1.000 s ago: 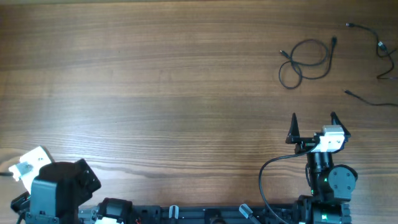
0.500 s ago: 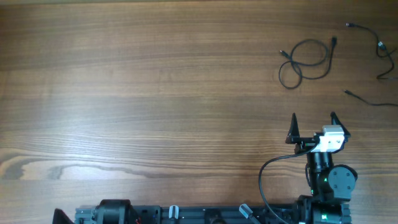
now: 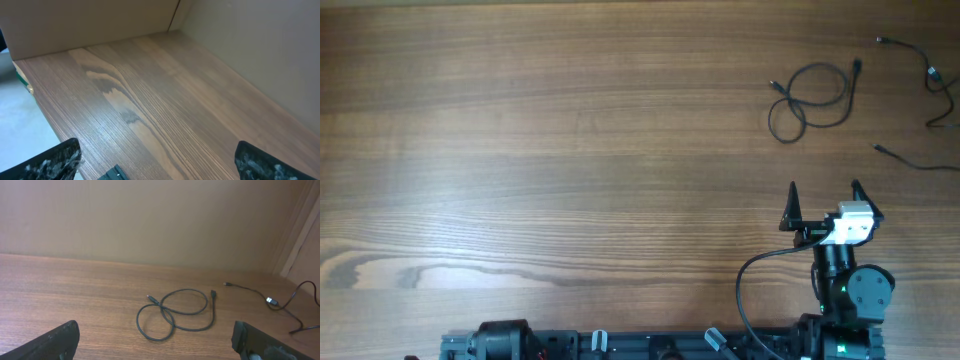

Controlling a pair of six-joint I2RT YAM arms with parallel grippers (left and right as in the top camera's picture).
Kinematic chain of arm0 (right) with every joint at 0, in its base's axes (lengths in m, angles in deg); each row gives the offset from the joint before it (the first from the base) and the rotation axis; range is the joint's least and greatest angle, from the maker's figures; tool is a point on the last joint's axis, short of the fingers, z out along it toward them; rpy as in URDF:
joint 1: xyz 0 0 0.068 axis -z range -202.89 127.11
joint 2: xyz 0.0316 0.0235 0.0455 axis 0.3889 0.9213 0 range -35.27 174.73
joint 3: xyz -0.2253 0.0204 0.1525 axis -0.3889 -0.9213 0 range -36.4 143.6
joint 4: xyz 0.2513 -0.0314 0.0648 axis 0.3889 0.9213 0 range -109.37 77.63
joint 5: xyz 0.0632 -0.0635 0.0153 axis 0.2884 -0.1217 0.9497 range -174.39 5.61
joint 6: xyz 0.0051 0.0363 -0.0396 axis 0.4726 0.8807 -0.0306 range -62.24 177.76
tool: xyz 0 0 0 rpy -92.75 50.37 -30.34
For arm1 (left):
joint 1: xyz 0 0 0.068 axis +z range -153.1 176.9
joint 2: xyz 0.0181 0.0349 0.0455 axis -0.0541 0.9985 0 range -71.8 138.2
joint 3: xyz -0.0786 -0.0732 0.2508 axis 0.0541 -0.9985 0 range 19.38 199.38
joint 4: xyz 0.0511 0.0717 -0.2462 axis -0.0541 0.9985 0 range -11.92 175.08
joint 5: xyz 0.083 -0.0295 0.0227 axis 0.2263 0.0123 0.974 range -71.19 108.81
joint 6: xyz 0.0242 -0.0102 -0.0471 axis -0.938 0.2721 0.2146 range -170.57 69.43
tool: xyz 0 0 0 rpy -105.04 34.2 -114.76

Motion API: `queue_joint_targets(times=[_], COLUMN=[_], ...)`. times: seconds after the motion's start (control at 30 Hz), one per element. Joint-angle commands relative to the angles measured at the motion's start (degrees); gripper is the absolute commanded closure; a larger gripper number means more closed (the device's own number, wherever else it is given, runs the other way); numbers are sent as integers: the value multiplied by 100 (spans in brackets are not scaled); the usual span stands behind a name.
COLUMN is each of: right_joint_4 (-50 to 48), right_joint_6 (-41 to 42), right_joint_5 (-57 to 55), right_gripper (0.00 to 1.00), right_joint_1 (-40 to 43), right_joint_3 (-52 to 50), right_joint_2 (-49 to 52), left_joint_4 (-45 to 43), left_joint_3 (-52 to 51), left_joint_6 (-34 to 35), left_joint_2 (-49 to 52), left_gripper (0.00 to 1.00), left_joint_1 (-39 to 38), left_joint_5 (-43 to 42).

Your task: Untangle cables

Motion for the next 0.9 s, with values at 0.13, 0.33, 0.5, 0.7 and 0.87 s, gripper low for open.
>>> queue_joint_targets(times=[0.13, 0.33, 0.5, 0.7, 0.87], right_joint_4=[-33, -33, -33, -33, -33], right_joint_6=[-68, -68, -68, -68, -68], right_joint_5=[-50, -50, -50, -50, -50], right_gripper=[0, 0, 0, 0, 0], right_joint_1=[31, 31, 31, 31, 31], right_joint_3=[-20, -20, -20, -20, -20], right_joint_2=[-74, -74, -74, -74, -74], left_joint_4=[0, -726, -2212, -4555, -7326], left_joint_3=[0, -2, -216, -2387, -4813], left_joint_6=[-66, 24, 452, 363, -341], left_joint_2=[-79, -79, -79, -79, -79], left_gripper=[0, 0, 0, 0, 0], left_joint_1=[28, 26, 22, 24, 24], left_joint_5=[52, -227, -647, -1862, -3126])
